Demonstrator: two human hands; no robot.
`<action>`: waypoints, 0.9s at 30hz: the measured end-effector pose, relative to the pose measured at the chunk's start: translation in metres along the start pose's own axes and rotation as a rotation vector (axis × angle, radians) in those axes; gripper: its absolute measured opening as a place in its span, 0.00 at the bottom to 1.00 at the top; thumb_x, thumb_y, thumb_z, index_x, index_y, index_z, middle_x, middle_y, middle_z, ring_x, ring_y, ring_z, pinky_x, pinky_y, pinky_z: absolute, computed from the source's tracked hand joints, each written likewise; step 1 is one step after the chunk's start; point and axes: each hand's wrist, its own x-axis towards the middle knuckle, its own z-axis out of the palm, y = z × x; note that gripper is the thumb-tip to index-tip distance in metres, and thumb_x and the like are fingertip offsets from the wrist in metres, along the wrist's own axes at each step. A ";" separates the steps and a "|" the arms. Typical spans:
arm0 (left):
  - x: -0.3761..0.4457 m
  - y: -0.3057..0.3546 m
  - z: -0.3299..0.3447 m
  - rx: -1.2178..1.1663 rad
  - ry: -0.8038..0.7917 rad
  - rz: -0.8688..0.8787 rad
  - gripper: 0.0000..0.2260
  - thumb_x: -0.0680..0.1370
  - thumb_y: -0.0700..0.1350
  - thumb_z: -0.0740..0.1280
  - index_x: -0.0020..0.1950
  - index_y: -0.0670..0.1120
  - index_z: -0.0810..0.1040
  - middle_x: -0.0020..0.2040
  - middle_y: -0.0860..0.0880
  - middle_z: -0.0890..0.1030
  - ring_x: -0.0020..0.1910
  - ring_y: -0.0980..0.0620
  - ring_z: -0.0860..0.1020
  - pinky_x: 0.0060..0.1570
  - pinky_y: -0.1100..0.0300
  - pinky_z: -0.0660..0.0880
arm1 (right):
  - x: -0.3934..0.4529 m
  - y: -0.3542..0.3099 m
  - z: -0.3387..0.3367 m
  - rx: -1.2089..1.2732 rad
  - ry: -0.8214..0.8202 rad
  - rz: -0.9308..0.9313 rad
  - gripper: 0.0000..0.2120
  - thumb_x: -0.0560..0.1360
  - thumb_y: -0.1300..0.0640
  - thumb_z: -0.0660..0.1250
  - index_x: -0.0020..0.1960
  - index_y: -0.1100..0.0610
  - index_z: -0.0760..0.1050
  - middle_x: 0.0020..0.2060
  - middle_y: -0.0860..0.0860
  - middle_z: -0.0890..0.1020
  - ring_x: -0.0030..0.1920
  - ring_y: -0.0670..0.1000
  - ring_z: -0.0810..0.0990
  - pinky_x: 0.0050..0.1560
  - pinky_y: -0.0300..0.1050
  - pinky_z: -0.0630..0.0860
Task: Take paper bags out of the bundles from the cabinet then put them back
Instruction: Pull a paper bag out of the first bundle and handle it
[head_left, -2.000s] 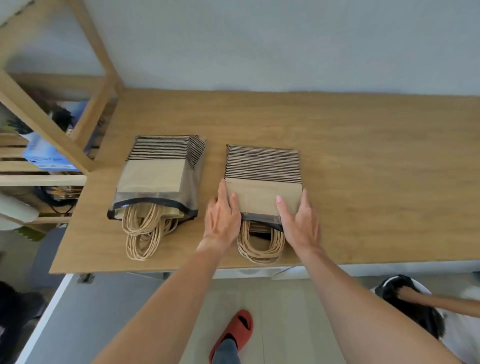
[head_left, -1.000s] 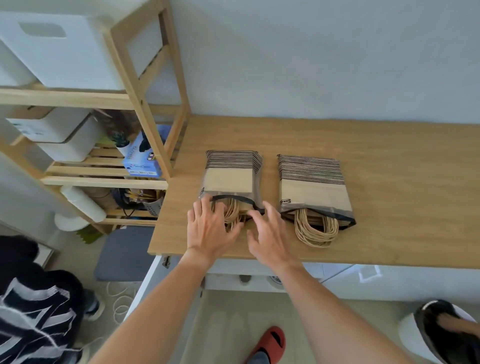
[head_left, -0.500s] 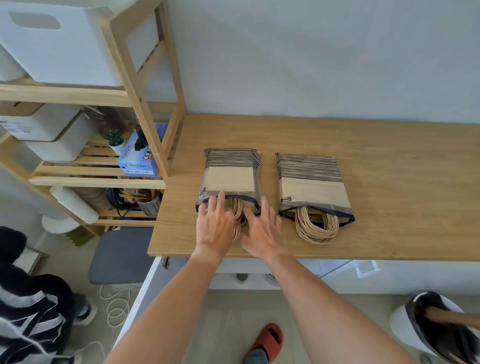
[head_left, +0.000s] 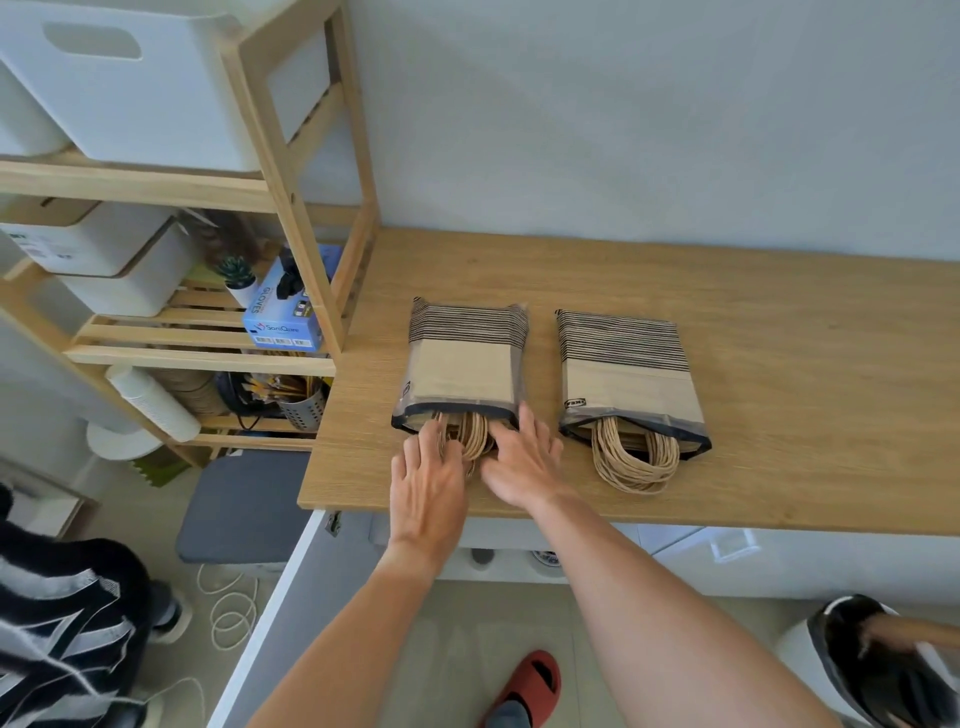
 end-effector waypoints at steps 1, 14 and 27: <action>-0.004 -0.001 0.002 -0.018 -0.009 -0.020 0.08 0.70 0.37 0.73 0.45 0.43 0.77 0.59 0.40 0.74 0.45 0.42 0.74 0.40 0.50 0.73 | -0.001 0.001 -0.001 0.008 -0.015 -0.001 0.33 0.76 0.59 0.64 0.79 0.49 0.61 0.82 0.56 0.42 0.80 0.62 0.45 0.78 0.65 0.43; -0.010 -0.008 0.008 -0.239 -0.055 -0.023 0.07 0.72 0.41 0.76 0.45 0.41 0.80 0.60 0.36 0.74 0.52 0.38 0.78 0.46 0.47 0.80 | -0.006 0.004 -0.002 0.153 0.044 -0.008 0.28 0.75 0.67 0.62 0.75 0.53 0.72 0.82 0.53 0.50 0.80 0.58 0.52 0.78 0.65 0.48; -0.010 0.019 0.004 -0.227 -0.044 -0.023 0.09 0.71 0.35 0.74 0.48 0.41 0.80 0.63 0.33 0.72 0.54 0.36 0.76 0.45 0.45 0.79 | 0.003 0.002 -0.004 0.310 0.397 -0.163 0.23 0.69 0.70 0.64 0.58 0.52 0.81 0.76 0.54 0.65 0.74 0.58 0.65 0.75 0.56 0.61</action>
